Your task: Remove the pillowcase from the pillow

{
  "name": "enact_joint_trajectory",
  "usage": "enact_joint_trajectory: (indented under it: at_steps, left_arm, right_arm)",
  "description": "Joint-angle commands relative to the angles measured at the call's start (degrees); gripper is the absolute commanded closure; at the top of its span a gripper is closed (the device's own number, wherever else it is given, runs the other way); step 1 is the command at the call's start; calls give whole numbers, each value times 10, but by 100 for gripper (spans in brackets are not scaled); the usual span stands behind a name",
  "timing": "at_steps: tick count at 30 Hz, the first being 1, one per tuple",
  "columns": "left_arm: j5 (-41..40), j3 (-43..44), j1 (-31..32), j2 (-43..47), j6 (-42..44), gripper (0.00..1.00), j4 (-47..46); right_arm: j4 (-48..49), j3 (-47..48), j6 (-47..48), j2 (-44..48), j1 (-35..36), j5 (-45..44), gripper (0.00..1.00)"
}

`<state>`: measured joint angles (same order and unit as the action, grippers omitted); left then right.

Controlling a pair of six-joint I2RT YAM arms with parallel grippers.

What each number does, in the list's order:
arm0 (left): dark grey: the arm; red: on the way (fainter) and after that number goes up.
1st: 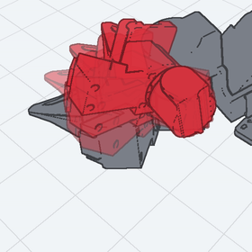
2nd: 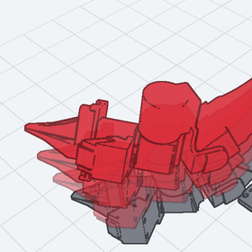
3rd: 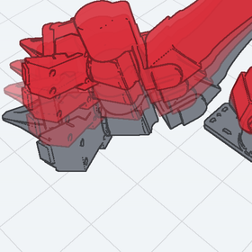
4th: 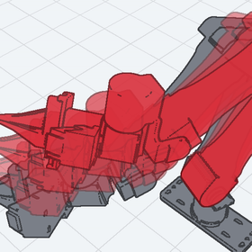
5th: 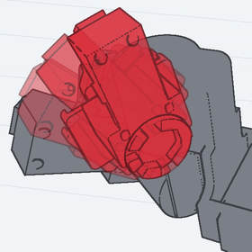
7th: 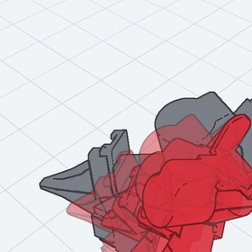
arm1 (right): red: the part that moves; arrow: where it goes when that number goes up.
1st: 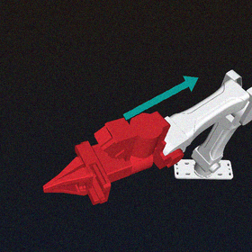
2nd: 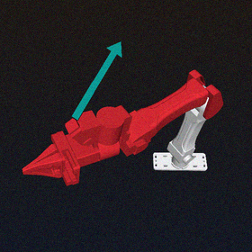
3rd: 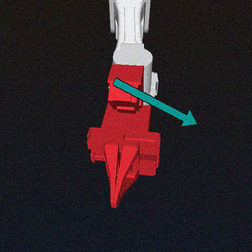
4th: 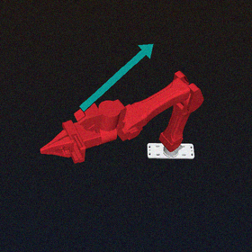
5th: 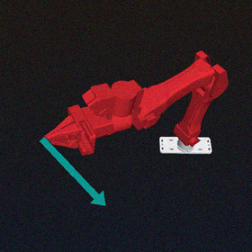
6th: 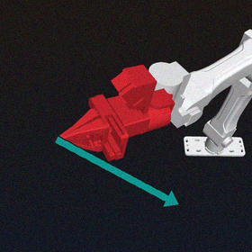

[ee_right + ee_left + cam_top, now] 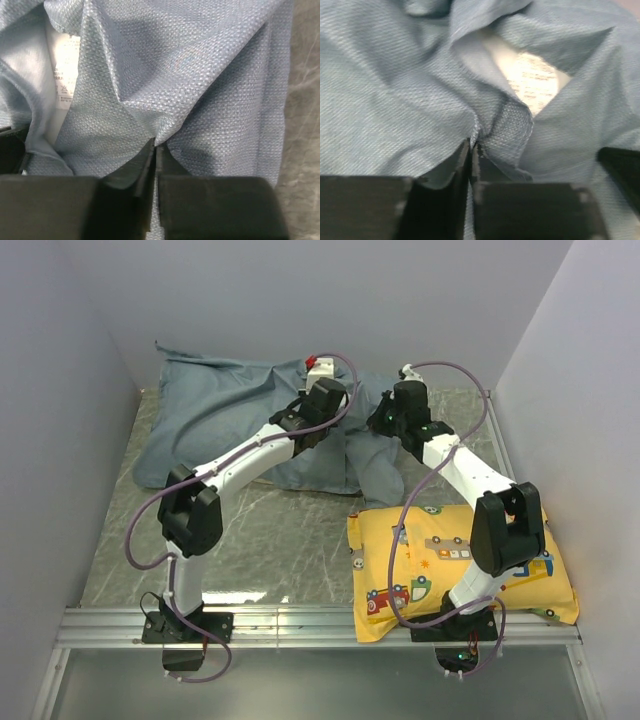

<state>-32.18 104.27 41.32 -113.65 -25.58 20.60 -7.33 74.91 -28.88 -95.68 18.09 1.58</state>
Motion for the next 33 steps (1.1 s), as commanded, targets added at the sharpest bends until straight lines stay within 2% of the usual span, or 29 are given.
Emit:
enact_joint_trajectory:
  at_steps: [1,3,9,16,22,25,26,28,29,33]
  left_arm:
    - [-57,-12,-2,56,11,91,2]
    - [-73,-28,-7,68,11,100,7]
    - [-78,-91,-72,128,-43,99,49]
    - [6,-263,-225,284,-119,100,3]
    - [48,-330,-237,296,-147,100,-20]
    - [86,-347,-236,296,-163,100,-42]
    - [88,-360,-230,298,-169,100,-58]
    - [80,-369,-228,299,-170,99,-68]
    - [77,-372,-228,299,-175,100,-70]
    - [72,-371,-228,290,-177,100,-81]
  right_arm:
    - [15,4,1,8,-9,-12,100]
    - [9,3,1,8,-16,-15,100]
    - [-8,-11,-3,14,-69,-33,100]
    - [-15,-15,-19,-7,-153,-4,100]
    - [-9,12,-6,-13,-117,39,100]
    - [-45,53,17,-25,-92,36,99]
    - [-58,62,20,-23,-88,33,87]
    - [-63,58,22,-7,-83,26,78]
    - [-69,52,23,2,-75,19,68]
    - [-119,52,43,47,-18,-56,50]
